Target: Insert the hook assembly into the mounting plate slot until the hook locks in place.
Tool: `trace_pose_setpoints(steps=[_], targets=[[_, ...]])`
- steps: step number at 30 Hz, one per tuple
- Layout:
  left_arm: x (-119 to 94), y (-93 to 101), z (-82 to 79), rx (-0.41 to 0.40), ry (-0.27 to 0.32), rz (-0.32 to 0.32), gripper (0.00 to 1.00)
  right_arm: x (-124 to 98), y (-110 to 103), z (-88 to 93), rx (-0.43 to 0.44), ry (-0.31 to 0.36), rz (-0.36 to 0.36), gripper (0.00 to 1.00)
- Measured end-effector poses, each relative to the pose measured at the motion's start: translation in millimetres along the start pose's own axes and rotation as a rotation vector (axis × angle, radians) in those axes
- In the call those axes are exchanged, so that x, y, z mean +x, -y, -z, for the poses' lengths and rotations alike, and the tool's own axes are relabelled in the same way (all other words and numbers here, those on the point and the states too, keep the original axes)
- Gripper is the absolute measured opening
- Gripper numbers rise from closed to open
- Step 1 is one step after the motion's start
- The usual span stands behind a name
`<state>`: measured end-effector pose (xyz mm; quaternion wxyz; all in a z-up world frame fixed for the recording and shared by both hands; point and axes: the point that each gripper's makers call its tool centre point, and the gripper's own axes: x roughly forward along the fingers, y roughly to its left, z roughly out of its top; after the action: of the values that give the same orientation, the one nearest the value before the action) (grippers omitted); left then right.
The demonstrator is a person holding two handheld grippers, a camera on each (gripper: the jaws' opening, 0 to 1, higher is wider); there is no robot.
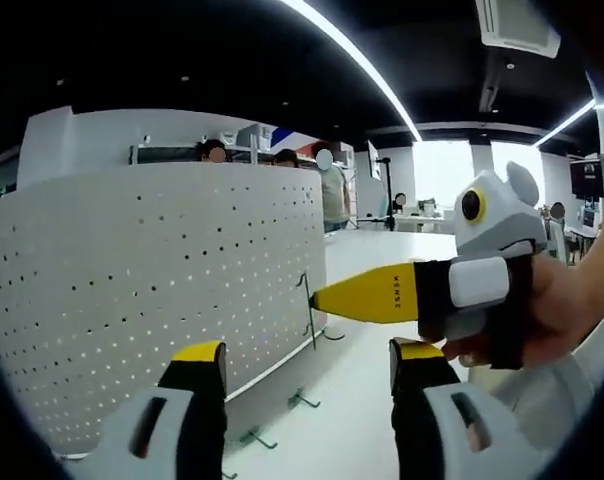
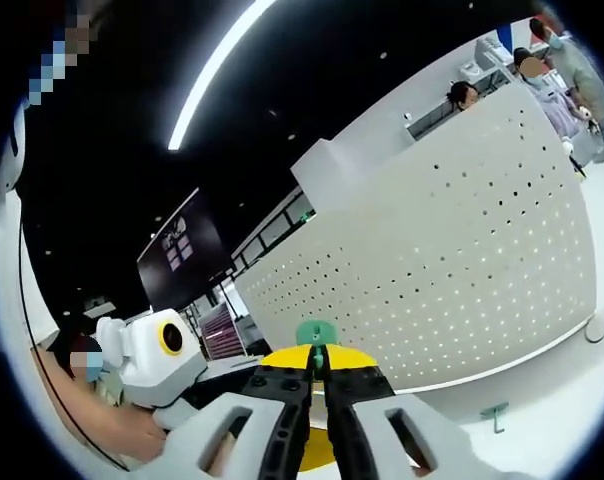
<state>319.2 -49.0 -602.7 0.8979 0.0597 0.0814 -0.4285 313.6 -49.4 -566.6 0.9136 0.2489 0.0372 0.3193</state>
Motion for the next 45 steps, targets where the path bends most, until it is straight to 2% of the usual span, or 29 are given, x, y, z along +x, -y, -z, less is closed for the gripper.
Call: trace_pose_setpoints(steps=[7, 9, 11, 15, 18, 25, 34, 45], targets=[[-7, -10.0, 5.9, -0.017, -0.008, -0.026, 0.67, 0, -1, -11.4, -0.041, 0.017, 0.005, 0.01], [-9, -12.1, 9.1, -0.021, -0.013, -0.031, 0.66, 0, 2, -14.2, -0.118, 0.005, 0.027, 0.01], [-11, -13.9, 11.4, -0.026, -0.016, -0.038, 0.66, 1, 1, -15.9, -0.155, -0.004, 0.035, 0.01], [-14, -16.0, 13.3, -0.036, -0.016, -0.049, 0.66, 2, -1, -21.6, -0.333, -0.029, 0.066, 0.01], [-14, -16.1, 13.5, -0.035, -0.017, -0.051, 0.66, 1, 2, -23.4, -0.377, -0.032, 0.094, 0.01], [-14, -17.3, 12.8, -0.029, -0.014, -0.057, 0.66, -4, 15, -20.4, -0.559, -0.092, 0.179, 0.01], [-17, -19.0, 12.1, -0.032, -0.008, -0.063, 0.65, 1, 12, -25.5, -0.548, -0.067, 0.17, 0.02], [-24, -28.8, 16.3, -0.061, -0.006, -0.098, 0.66, 23, 19, -54.5, -0.523, 0.003, 0.199, 0.02]])
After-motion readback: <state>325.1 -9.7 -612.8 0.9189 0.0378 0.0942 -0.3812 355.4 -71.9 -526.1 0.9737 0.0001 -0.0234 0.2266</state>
